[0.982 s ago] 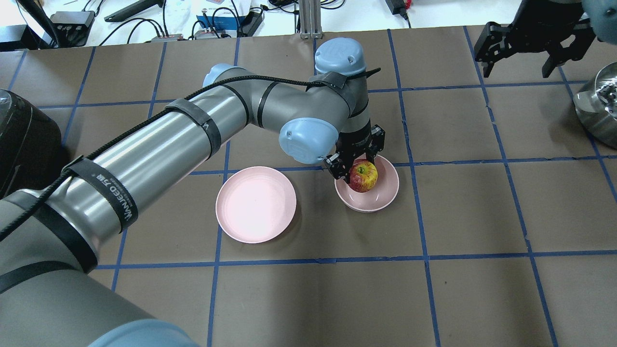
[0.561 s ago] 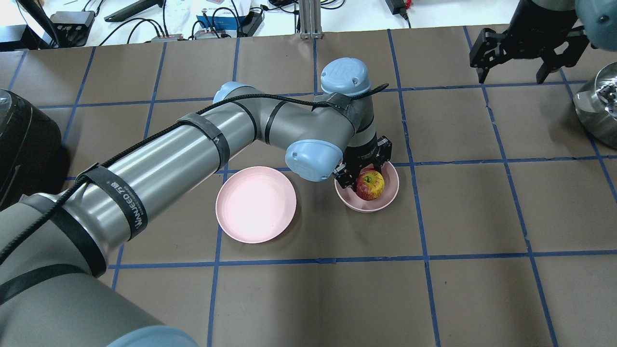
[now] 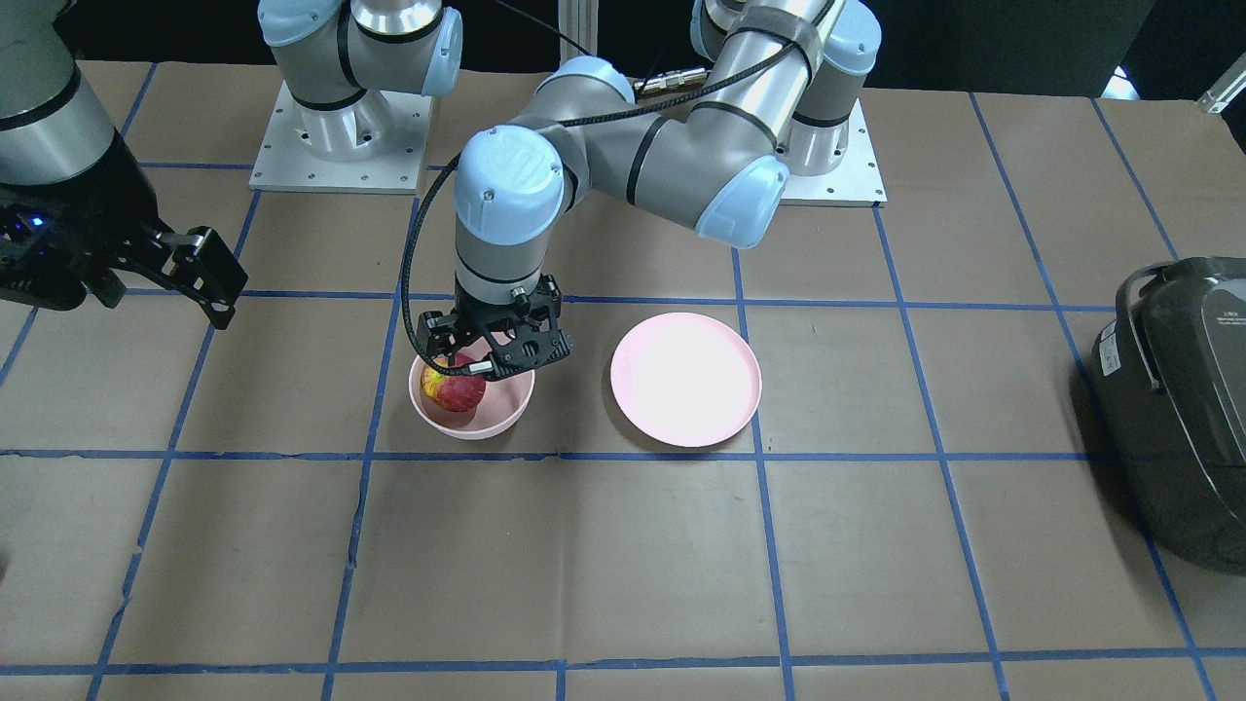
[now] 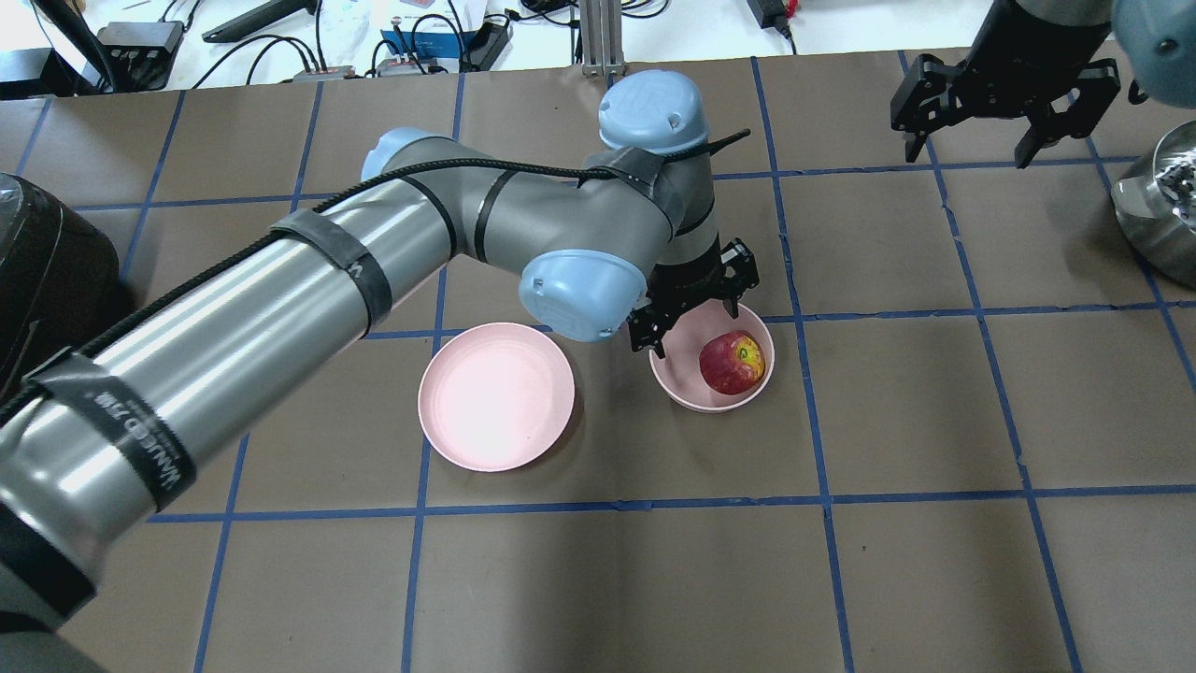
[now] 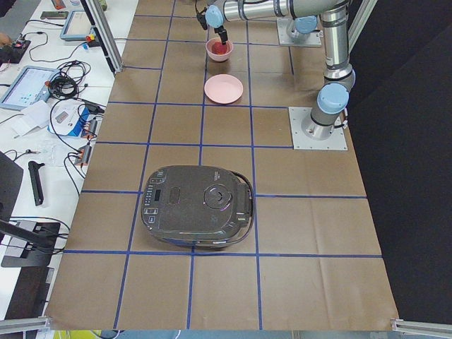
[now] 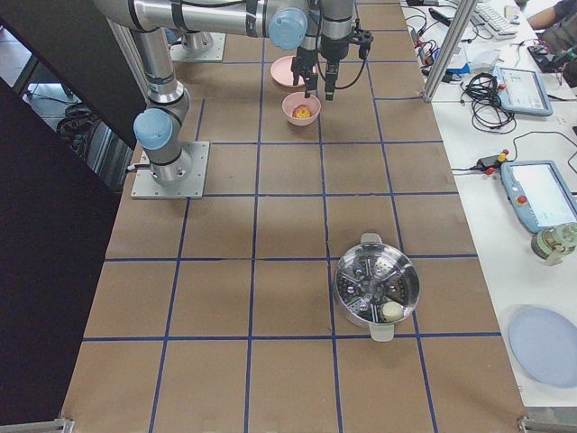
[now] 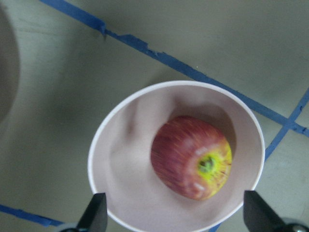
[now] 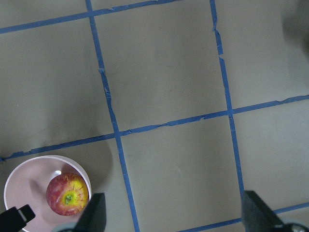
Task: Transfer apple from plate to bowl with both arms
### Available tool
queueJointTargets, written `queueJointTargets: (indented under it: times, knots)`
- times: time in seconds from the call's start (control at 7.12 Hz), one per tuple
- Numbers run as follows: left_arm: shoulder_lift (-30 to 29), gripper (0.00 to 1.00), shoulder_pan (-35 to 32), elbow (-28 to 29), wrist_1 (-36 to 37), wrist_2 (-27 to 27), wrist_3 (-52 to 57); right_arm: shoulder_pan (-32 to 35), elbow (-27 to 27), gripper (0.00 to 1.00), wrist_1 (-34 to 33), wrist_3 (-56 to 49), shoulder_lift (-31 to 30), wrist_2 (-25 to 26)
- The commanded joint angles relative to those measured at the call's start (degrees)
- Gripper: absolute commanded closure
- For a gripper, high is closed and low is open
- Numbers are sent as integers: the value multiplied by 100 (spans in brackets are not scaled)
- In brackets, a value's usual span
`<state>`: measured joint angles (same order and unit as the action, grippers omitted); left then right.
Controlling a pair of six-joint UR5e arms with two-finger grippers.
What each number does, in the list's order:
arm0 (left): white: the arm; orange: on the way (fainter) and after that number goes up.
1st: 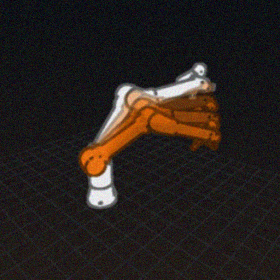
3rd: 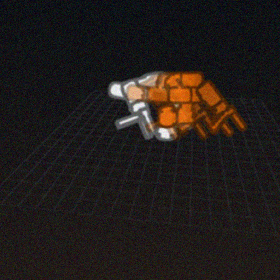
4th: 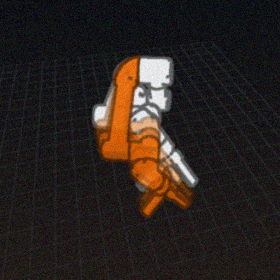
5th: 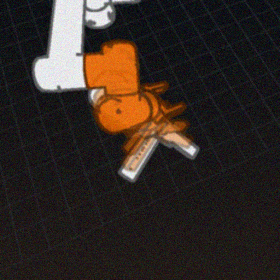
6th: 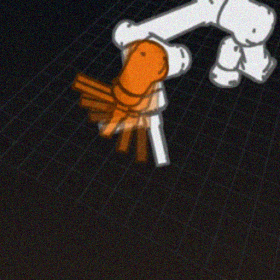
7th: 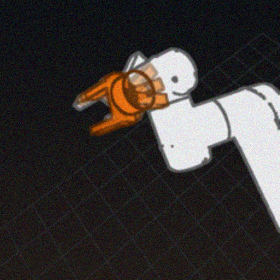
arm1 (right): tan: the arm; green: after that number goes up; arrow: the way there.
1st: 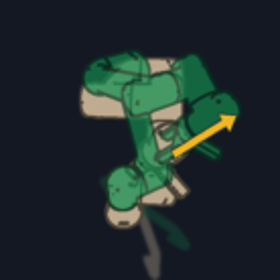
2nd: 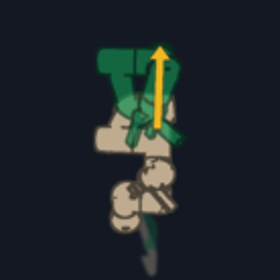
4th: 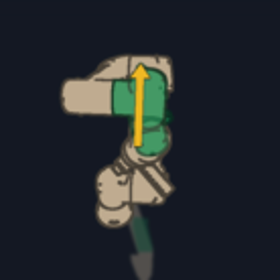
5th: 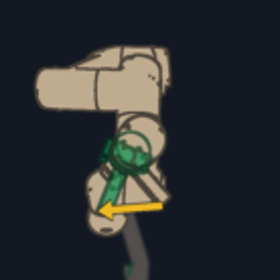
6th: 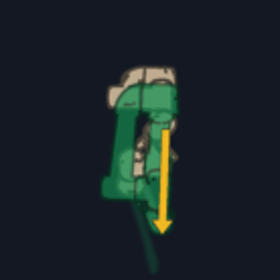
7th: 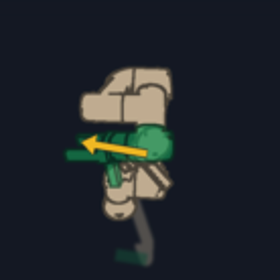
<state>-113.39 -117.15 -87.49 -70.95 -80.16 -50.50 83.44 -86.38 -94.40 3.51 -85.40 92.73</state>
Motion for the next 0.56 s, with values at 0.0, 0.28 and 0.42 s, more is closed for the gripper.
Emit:
queueJointTargets:
  times: [0.0, 0.28, 0.42]
  knots:
    - [833, 0, 594, 118, -1171, -483, 1318, 277, 42, 0, -34, 280, -29, -98]
    - [1606, 0, 1471, 101, -2050, -588, 3072, 611, 51, 0, -69, 352, -21, -98]
    - [1879, 0, 1885, 57, -2185, -814, 3873, 717, 43, 0, -61, 439, -21, -106]
